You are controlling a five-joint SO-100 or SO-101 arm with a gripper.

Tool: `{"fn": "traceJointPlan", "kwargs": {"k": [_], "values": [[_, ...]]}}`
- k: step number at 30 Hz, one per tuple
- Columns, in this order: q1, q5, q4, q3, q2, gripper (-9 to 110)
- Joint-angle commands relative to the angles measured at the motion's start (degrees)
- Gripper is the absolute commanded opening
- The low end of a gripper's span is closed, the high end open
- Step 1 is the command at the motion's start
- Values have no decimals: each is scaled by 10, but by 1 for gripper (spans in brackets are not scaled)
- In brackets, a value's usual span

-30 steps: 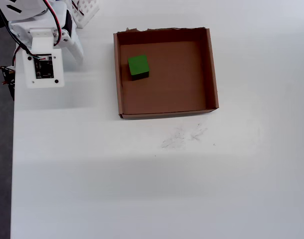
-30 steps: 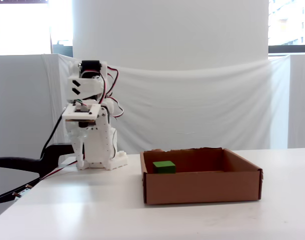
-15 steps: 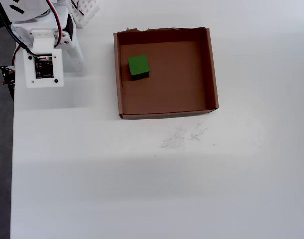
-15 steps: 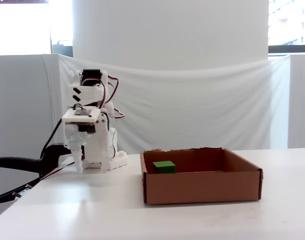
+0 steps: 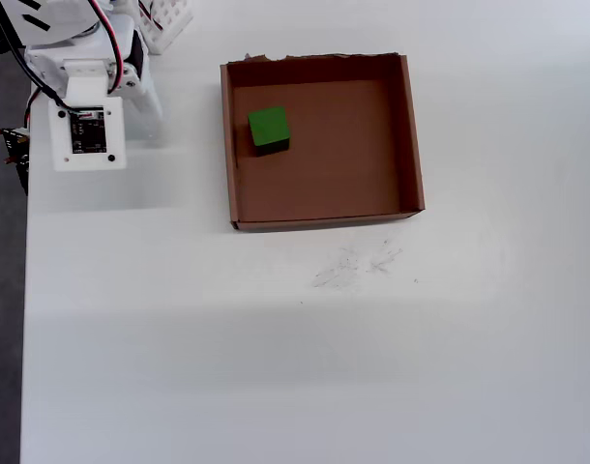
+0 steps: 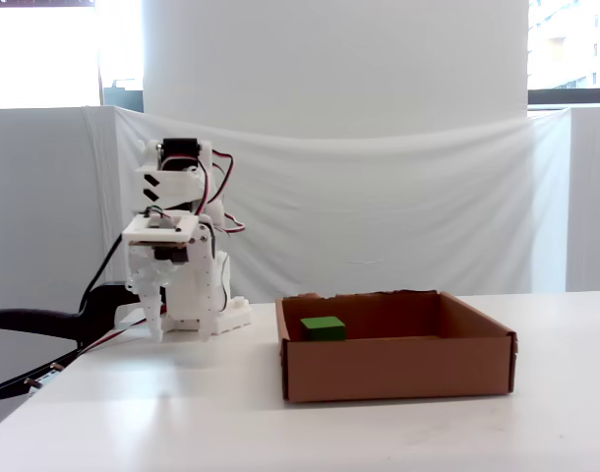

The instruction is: Grasp a green cube and put it in a box.

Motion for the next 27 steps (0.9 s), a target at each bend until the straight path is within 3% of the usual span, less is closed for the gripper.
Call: {"fn": "traceJointPlan", "kwargs": {"k": [1,5,27], "values": [[-5,-5,4,-4,4,18],[-8,40,7,-4,4,18],[-14,60,9,-4,4,19]]}}
